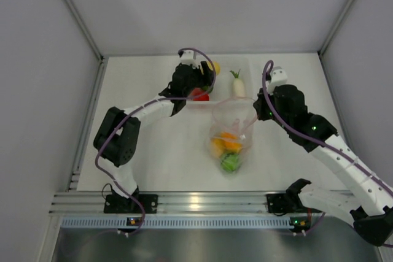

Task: Open the zip-top bag and remove the fake food
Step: Place the fake fruit in the bin.

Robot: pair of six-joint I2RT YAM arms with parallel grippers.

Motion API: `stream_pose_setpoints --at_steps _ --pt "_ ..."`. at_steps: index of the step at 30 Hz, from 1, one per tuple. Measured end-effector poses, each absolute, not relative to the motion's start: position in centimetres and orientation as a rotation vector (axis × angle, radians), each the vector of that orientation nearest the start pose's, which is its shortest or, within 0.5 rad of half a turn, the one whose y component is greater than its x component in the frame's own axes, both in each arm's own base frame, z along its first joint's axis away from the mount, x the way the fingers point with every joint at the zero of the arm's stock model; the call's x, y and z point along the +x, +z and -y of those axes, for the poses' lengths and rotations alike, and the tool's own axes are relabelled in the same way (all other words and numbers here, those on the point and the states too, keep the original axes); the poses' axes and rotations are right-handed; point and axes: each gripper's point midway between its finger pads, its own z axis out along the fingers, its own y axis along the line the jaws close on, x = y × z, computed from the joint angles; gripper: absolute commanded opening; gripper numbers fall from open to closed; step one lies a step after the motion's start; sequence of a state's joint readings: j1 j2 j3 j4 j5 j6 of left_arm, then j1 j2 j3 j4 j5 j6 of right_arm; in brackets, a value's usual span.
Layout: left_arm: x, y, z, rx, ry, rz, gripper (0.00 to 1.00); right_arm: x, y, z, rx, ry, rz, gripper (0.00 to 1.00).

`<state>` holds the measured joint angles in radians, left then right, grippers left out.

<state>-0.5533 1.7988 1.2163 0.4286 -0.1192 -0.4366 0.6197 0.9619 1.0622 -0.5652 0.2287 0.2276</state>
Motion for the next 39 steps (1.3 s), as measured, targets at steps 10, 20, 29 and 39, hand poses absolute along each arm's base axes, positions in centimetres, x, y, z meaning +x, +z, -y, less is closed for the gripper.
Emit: stream_pose_setpoints --at_steps 10,20,29,39 --pt "48.9 17.2 31.7 0.087 -0.675 -1.847 0.73 27.0 26.6 -15.2 -0.246 0.287 -2.022 0.00" --pt "48.7 18.3 31.7 0.091 -0.694 -1.834 0.98 27.0 26.7 -15.2 -0.245 0.288 -2.020 0.00" --pt "47.2 24.0 30.4 0.060 -0.748 -1.779 0.98 27.0 26.7 -15.2 -0.245 0.288 -2.019 0.00" --pt "43.3 35.4 27.2 -0.009 -0.754 -1.736 0.98 28.6 29.8 -15.3 -0.233 0.239 -1.986 0.00"
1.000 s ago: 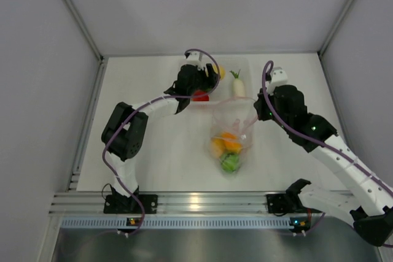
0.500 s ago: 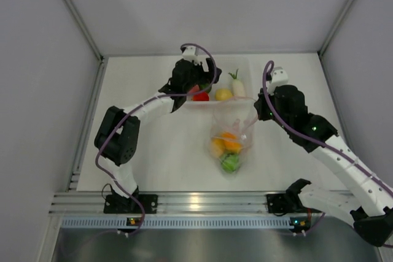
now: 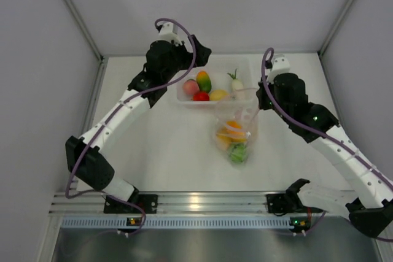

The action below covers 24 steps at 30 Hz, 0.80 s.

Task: Open the zip-top bag and remove the fake food
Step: Place the fake fruit in the bin, then pick up the fake fruit from the zipper food storage bag.

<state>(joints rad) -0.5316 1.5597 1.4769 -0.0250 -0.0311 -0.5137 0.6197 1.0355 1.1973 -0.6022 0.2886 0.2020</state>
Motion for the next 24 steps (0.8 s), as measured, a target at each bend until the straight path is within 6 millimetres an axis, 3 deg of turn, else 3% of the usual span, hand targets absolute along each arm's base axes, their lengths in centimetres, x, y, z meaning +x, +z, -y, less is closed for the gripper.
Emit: stream_pose_setpoints --at_steps 3,8,13,18,20,24 --pt "41.1 38.3 26.4 -0.002 -0.790 -1.717 0.98 29.3 31.1 -14.3 -0.206 0.164 -1.976 0.00" --pt "36.6 41.2 26.1 0.063 -0.890 -1.703 0.98 30.3 32.2 -13.1 -0.157 0.071 -1.962 0.00" --pt "31.0 42.2 28.7 0.172 -0.976 -1.702 0.98 30.6 32.2 -12.8 -0.130 -0.006 -1.971 0.00" --pt "26.1 40.3 32.3 0.276 -1.027 -1.750 0.89 30.3 30.9 -15.8 -0.193 -0.003 -2.000 0.00" --pt "25.3 38.8 33.1 0.284 -1.032 -1.789 0.84 29.9 30.1 -17.5 -0.231 0.011 -2.013 0.00" --pt "24.9 35.3 33.5 0.226 -1.029 -1.888 0.66 28.6 30.0 -19.8 -0.241 0.056 -2.000 0.00"
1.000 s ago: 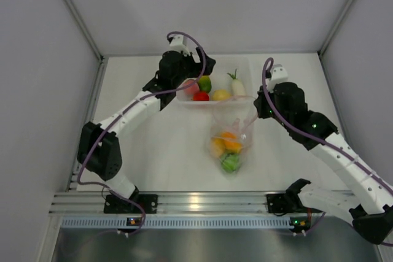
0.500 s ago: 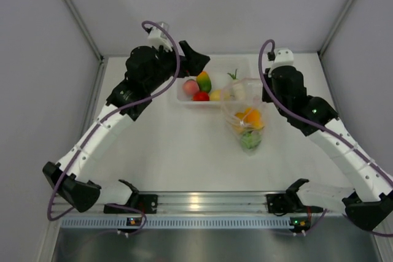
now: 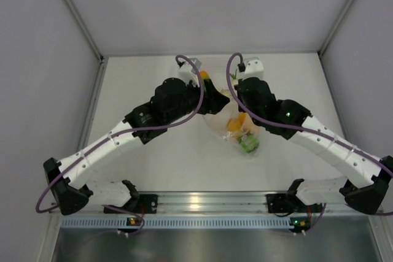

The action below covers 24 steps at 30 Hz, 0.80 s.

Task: Open the zip-top bag and remove the fake food
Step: Pick up the fake fruit from the zipper food storage bag.

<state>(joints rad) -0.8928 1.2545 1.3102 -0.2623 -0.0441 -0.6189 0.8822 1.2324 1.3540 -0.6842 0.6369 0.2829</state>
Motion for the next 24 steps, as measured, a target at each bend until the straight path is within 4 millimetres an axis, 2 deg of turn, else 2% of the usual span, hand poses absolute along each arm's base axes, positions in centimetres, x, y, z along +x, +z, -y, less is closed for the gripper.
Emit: stream_pose_setpoints --at_steps 2,5,9,13,17,24 --pt "24.7 33.7 33.6 0.184 -1.032 -1.934 0.55 28.2 30.3 -20.2 -0.217 0.072 -1.984 0.00" --pt "24.4 31.1 33.6 0.119 -1.024 -2.000 0.45 27.5 30.8 -20.9 -0.190 0.087 -1.961 0.00" --pt "23.7 28.1 32.7 0.018 -1.025 -2.067 0.41 26.3 30.6 -22.5 -0.178 0.121 -1.934 0.00" --pt "22.6 26.3 31.6 -0.094 -1.060 -2.107 0.38 25.0 30.1 -24.4 -0.196 0.142 -1.926 0.00" --pt "21.4 24.0 29.8 -0.217 -1.067 -2.125 0.31 24.3 28.5 -26.5 -0.241 0.130 -1.943 0.00" --pt "20.7 17.5 25.7 -0.399 -0.935 -2.167 0.22 23.7 26.2 -28.6 -0.310 0.095 -1.971 0.00"
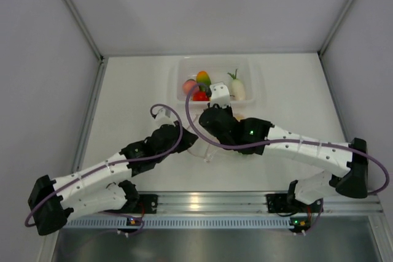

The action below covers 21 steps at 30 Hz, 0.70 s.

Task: Open the zip-top bag and remove the fake food
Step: Pick up the fake fruit from the zipper food storage bag.

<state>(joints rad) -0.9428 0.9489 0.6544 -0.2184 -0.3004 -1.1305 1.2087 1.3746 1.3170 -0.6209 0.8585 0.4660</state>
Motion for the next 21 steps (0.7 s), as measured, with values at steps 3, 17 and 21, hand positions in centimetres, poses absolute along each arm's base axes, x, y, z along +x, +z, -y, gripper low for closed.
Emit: stream_pose_setpoints --at_steps 3,17,21 --pt "20.7 14.3 24.2 -0.459 -0.840 -2.191 0.18 23.6 25.2 -29.2 -0.341 0.068 -1.983 0.00" --pt "22.0 13.4 19.4 -0.624 -0.662 -2.060 0.16 21.4 24.5 -31.1 -0.463 0.027 -2.000 0.00" --pt "21.5 14.0 20.0 -0.588 -0.684 -2.085 0.17 20.7 25.1 -32.1 -0.485 0.071 -1.998 0.00"
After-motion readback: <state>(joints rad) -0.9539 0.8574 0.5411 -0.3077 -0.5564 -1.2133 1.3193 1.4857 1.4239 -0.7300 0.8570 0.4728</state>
